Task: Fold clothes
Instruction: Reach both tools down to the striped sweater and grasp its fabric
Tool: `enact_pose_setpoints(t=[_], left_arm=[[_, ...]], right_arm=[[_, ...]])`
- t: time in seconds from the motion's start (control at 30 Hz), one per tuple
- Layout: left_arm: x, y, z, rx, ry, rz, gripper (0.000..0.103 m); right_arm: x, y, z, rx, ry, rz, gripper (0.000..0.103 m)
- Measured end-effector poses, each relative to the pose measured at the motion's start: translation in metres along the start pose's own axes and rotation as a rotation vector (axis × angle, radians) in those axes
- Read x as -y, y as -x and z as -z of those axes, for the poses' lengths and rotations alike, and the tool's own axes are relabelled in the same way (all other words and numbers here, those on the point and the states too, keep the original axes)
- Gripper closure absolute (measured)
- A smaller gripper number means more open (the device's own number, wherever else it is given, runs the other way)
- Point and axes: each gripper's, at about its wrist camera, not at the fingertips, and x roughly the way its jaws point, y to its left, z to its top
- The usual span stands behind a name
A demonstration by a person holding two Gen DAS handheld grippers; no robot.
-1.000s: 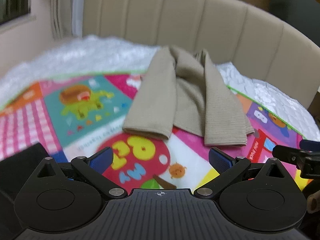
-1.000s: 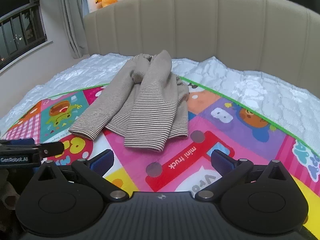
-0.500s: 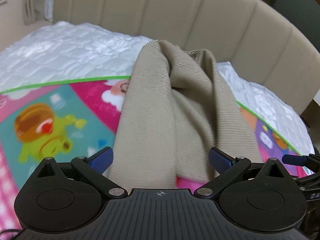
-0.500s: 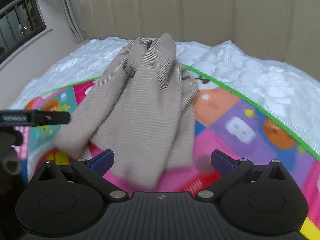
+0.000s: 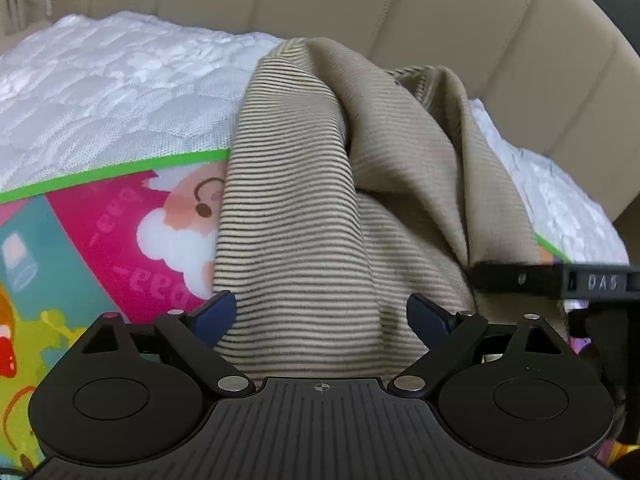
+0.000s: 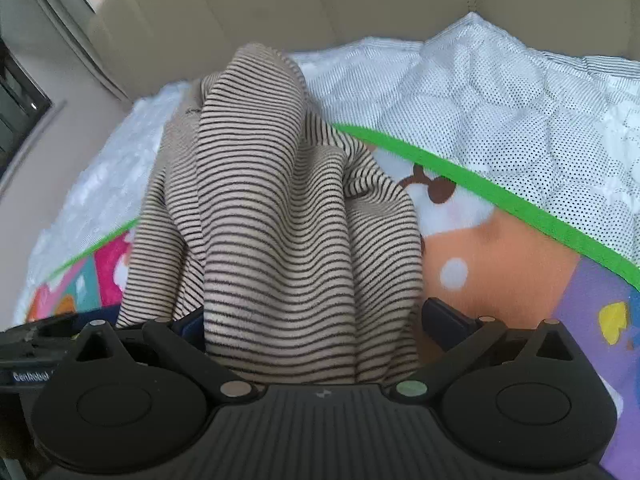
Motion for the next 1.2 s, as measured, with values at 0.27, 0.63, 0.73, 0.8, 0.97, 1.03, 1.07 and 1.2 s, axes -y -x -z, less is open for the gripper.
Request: enact_pose_setpoints(t=[0.27, 0.63, 0.73, 0.8, 0.97, 1.03, 1.07, 1.2], left_arm=[[0.012, 0.011, 0.011, -0.079, -0.095, -0.048, 0.048], [0.028, 0.07, 0.083, -0.34, -0.131, 0.069, 0.06], [0.029, 0.095, 0.1, -0.344, -0.121, 0.079, 0.05], [0.034, 0.103, 0.1, -0.267, -0.15, 0.02, 0.026], [0.059, 0.086, 0.097, -0.196, -0.272, -0.085, 0.008], [0.071, 0.069, 0.099, -0.199, -0.346, -0.144, 0.012], [0.072, 0.061, 0.1, -0.197, -0.363, -0.156, 0.015], [0.065, 0.059, 0.085, -0.172, -0.386, -0.147, 0.08]], right_arm=[[-0.039, 0.007, 0.028, 0.008, 0.212, 0.064, 0.043], [-0.045, 0.074, 0.109, -0.176, 0.361, 0.019, 0.059], [-0.04, 0.094, 0.13, -0.188, 0.377, 0.012, 0.059], [-0.036, 0.101, 0.139, -0.167, 0.372, 0.01, 0.057], [-0.032, 0.094, 0.148, -0.069, 0.322, 0.009, 0.049], [-0.033, 0.097, 0.146, -0.032, 0.322, 0.011, 0.048], [-0.032, 0.101, 0.143, 0.001, 0.318, 0.013, 0.048], [-0.031, 0.12, 0.132, 0.138, 0.326, 0.021, 0.04]])
